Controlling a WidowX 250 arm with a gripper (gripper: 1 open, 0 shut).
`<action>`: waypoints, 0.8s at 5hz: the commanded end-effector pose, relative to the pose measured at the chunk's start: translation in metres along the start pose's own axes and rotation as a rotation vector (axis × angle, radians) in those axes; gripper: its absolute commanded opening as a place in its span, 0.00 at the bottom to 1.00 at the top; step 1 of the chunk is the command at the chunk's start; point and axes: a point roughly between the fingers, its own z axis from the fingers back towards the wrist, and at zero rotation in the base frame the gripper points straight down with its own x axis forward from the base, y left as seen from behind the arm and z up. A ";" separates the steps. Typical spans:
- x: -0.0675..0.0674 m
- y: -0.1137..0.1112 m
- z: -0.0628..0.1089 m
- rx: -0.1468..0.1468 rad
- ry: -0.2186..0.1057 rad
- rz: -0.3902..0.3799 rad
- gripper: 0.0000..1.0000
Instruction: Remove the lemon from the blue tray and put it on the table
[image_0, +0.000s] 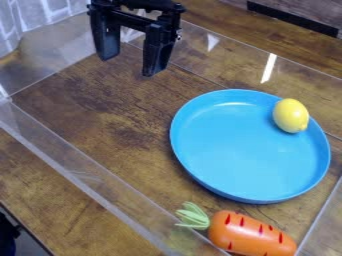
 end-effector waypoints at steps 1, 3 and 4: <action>0.004 -0.004 -0.006 -0.003 0.014 -0.010 1.00; 0.042 -0.046 -0.014 -0.027 -0.007 -0.091 1.00; 0.066 -0.071 -0.014 -0.040 -0.034 -0.142 1.00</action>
